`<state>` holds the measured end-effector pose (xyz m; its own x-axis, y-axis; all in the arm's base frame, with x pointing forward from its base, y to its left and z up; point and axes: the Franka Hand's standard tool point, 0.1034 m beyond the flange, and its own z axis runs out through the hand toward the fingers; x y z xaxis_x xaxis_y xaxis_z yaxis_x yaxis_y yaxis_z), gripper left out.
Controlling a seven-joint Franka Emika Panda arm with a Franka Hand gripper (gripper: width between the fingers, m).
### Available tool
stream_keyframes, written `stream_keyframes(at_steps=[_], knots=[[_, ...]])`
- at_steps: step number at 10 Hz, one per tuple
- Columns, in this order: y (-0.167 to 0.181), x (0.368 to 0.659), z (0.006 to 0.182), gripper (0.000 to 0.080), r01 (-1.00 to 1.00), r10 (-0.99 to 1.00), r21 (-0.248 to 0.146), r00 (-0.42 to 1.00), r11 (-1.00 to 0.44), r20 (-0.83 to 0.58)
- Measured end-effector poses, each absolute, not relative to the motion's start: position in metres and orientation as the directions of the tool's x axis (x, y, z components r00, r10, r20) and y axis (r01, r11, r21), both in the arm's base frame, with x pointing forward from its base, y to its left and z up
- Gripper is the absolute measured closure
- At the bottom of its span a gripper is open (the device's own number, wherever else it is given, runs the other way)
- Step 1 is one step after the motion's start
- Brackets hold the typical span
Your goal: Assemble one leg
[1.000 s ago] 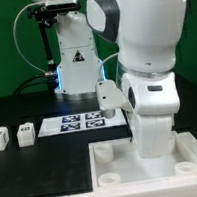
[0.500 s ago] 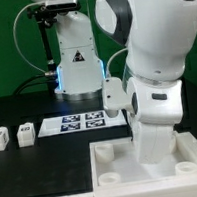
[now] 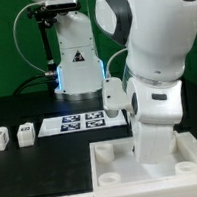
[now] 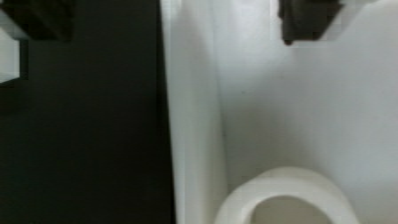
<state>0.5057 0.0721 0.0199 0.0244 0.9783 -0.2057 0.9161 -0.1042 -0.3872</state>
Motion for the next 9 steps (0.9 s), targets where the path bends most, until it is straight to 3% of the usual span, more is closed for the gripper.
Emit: stream_keyframes(at_steps=[1,5,7,9], knots=[[0.072,0.506,0.020,0.0166,0.916,0.978,-0.387,0.025,-0.104,-0.206],[0.072,0.506,0.021,0.0151,0.917,0.978,-0.385,0.025,-0.105,-0.206],[0.069,0.505,0.049,0.0151,0.920,0.966,-0.345,0.109,-0.188,-0.235],[0.069,0.486,0.065,0.0151,0.907,0.940,-0.314,0.194,-0.282,-0.282]])
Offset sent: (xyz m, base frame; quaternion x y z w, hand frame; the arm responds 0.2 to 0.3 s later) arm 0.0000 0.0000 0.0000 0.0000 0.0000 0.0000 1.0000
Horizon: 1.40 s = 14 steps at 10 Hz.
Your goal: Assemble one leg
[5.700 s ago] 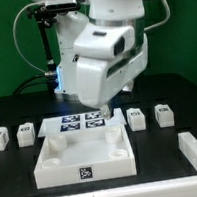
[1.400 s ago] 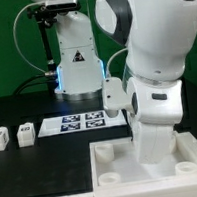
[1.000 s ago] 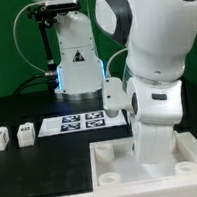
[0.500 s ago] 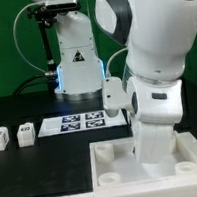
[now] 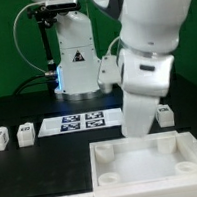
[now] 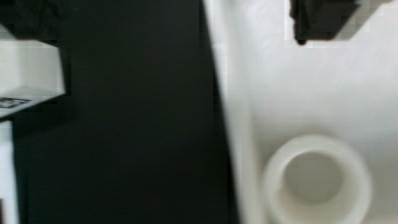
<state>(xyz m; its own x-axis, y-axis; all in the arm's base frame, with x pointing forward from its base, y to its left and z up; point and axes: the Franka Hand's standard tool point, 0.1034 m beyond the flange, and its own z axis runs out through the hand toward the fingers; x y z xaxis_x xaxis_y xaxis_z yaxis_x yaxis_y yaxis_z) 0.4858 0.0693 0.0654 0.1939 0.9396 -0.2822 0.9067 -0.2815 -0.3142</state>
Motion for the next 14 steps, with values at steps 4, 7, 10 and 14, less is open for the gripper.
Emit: stream_keyframes(at_steps=[4,7,10,14], knots=[[0.112,0.451,0.088,0.0151,0.707,0.674,-0.096,0.612,-0.700,-0.414],[0.114,0.451,0.087,0.0151,0.520,0.468,0.011,0.778,-0.854,-0.419],[0.131,0.440,0.079,0.0151,0.109,0.047,0.131,0.912,-0.985,-0.408],[0.164,0.437,0.066,0.0151,-0.112,-0.149,0.114,0.905,-0.987,-0.399]])
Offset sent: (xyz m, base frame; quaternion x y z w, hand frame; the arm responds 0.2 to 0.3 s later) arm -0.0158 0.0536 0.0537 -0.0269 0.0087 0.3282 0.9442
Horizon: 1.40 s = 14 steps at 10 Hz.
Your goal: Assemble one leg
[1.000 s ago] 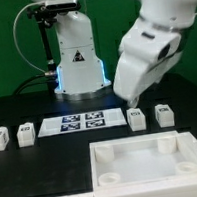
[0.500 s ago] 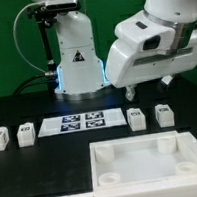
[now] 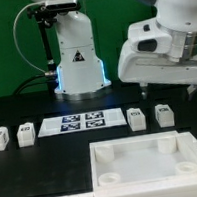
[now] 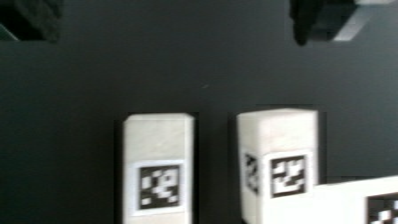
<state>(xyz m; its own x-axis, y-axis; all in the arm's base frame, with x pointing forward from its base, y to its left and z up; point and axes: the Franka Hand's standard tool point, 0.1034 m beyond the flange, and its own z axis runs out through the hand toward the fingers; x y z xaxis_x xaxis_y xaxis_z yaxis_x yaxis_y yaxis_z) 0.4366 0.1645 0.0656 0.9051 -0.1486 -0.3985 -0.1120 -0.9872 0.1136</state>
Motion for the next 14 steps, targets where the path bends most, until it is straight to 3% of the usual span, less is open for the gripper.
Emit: stream_keyframes(at_steps=[2,4,7,8,10,12,14], knots=[[0.170,0.436,0.061,0.0151,-0.156,-0.162,0.049,0.896,-0.987,-0.415],[0.174,0.428,0.054,0.0151,-0.242,-0.202,0.008,0.789,-0.970,-0.580],[0.171,0.416,0.054,0.0151,-0.200,-0.161,0.048,0.601,-0.979,-0.783],[0.173,0.420,0.050,0.0151,-0.197,-0.150,0.045,0.563,-0.979,-0.813],[0.174,0.421,0.048,0.0151,-0.198,-0.150,0.043,0.566,-0.979,-0.810],[0.176,0.406,0.033,0.0151,-0.205,-0.152,0.045,0.544,-0.978,-0.825],[0.176,0.402,0.028,0.0151,-0.189,-0.129,0.027,0.556,-0.982,-0.821]])
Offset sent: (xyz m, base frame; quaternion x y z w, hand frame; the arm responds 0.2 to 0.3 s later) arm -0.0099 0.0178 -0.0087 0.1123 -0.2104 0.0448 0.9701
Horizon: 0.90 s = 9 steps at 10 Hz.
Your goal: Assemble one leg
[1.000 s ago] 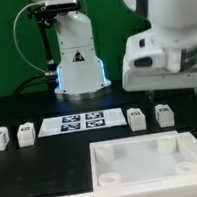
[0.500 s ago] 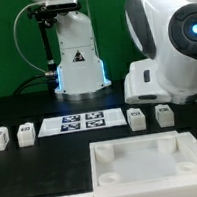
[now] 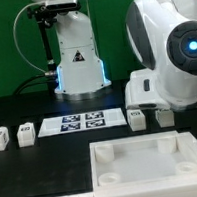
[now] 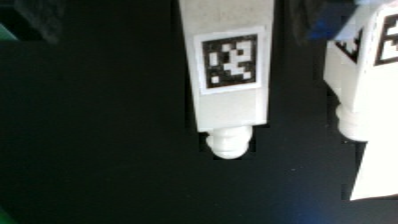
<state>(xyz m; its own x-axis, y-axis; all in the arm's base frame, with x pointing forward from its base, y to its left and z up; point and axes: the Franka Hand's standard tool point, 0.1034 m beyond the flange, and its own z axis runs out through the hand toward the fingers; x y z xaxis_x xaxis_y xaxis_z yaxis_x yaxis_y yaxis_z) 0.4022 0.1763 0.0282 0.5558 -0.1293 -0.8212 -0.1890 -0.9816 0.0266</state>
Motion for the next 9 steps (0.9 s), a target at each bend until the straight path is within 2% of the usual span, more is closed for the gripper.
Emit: stream_keyframes(at_steps=[4,8,9], knots=[[0.177,0.397,0.012,0.0151,-0.197,-0.134,0.025,0.565,-0.980,-0.814],[0.178,0.395,0.012,0.0151,-0.193,-0.132,0.026,0.563,-0.981,-0.816],[0.178,0.395,0.012,0.0279,-0.193,-0.132,0.026,0.563,-0.981,-0.816]])
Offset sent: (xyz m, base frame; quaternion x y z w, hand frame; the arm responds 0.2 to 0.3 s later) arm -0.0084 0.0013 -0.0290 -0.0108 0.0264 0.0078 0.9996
